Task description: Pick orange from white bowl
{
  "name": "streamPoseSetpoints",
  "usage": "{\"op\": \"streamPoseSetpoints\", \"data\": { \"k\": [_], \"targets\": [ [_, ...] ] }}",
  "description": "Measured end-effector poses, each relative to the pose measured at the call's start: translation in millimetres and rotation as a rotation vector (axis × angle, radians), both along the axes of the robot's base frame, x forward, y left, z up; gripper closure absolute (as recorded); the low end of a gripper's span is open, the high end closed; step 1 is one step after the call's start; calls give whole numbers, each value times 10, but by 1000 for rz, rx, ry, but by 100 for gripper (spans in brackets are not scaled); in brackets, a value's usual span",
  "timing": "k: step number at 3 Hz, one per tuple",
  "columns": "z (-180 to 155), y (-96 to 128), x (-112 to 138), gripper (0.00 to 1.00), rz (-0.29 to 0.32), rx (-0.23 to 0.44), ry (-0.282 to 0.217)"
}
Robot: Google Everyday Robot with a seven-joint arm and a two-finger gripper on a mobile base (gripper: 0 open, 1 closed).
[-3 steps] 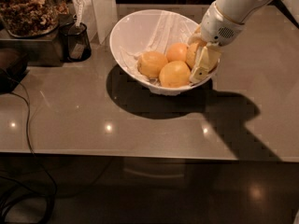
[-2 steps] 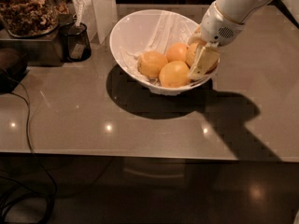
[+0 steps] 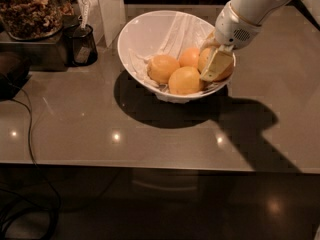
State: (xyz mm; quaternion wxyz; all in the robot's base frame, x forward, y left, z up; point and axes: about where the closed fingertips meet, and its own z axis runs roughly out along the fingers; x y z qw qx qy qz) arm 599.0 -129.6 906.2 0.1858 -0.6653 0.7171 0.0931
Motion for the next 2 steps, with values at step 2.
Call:
{"op": "streamPoseSetpoints", "data": {
  "k": [2],
  "targets": [
    [16,2,1,100,1,1,0]
  ]
}}
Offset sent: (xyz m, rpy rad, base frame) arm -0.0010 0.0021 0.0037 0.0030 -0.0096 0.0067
